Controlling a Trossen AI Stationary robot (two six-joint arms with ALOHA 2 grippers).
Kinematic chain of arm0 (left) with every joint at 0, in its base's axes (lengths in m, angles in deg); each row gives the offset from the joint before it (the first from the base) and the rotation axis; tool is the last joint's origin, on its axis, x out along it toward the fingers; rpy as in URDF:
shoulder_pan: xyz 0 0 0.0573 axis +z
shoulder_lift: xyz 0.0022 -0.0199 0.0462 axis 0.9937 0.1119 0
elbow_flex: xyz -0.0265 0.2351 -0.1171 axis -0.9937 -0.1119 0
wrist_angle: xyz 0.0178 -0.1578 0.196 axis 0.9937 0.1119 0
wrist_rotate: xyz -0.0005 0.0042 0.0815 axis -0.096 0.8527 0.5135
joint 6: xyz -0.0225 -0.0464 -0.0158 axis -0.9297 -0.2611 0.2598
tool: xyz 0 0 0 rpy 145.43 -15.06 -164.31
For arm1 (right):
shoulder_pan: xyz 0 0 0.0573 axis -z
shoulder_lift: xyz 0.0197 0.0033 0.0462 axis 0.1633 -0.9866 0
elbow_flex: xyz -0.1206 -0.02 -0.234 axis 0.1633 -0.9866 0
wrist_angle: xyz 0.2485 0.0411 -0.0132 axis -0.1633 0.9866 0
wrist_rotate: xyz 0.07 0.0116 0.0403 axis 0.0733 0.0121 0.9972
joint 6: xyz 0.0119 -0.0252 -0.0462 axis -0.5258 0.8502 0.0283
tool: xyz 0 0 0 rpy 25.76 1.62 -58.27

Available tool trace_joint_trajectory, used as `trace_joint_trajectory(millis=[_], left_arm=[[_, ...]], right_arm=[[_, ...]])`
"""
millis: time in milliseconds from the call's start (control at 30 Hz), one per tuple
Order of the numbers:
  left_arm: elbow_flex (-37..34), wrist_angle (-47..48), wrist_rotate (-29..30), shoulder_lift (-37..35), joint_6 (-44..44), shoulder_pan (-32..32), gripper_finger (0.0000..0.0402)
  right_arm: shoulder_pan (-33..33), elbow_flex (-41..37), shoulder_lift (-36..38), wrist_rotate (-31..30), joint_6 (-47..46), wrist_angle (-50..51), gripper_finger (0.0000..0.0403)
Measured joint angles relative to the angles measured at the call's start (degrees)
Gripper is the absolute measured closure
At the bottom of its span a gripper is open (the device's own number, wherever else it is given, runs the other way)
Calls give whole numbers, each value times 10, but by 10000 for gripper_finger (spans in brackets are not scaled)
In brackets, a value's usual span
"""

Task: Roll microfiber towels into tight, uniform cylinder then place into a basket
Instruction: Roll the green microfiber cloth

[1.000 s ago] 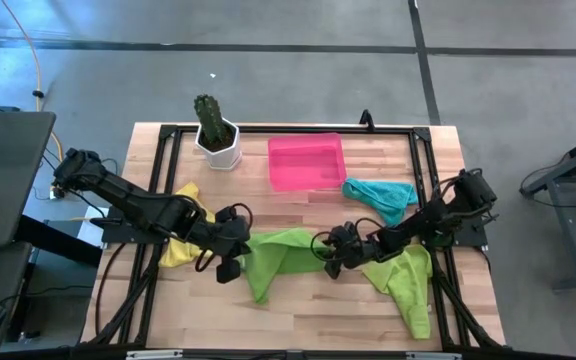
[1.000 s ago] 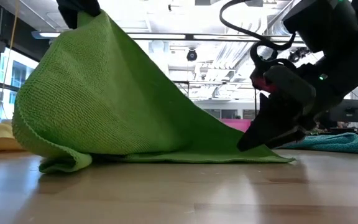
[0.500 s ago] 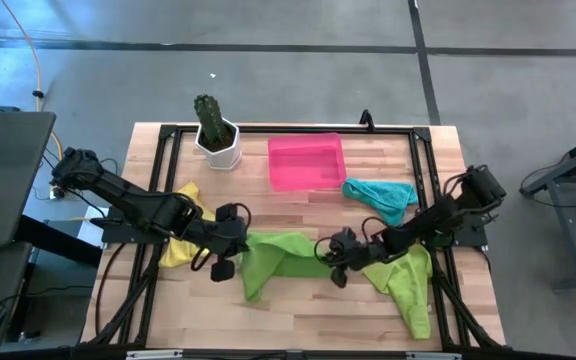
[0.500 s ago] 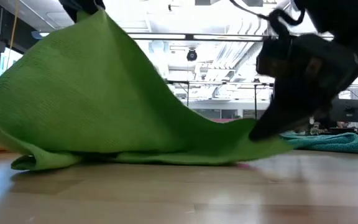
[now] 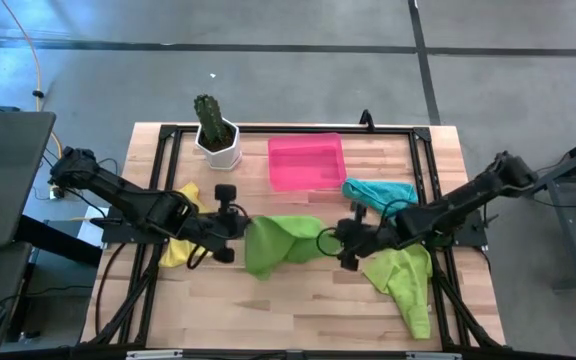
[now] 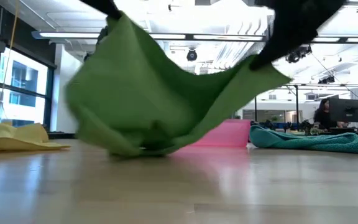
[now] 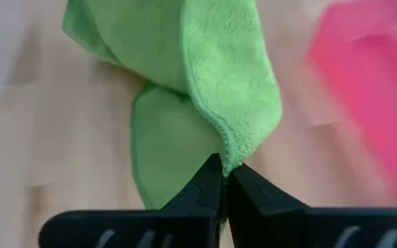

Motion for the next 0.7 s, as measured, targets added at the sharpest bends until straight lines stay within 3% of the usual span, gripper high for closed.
trace_joint_trajectory(millis=[267, 367, 433, 533, 600, 633, 700], left_arm=[[77, 5, 269, -2, 159, 0, 401], [97, 6, 319, -2, 166, 0, 401], [107, 6, 289, -2, 133, -4, 401], [119, 6, 142, -2, 71, -15, 401], [122, 4, 46, -1, 73, -21, 401], [121, 4, 29, -1, 84, -23, 401], [121, 5, 59, 0, 91, -27, 401]], right_arm=[[18, 174, 4, -149, 101, 233, 403], [21, 218, 4, -211, 129, 269, 403], [22, 238, 4, -177, 129, 282, 403], [21, 260, 4, 12, 131, 281, 403], [19, 265, 4, 85, 153, 279, 403], [16, 266, 4, 80, 162, 279, 403], [10, 272, 4, 6, 166, 295, 403]])
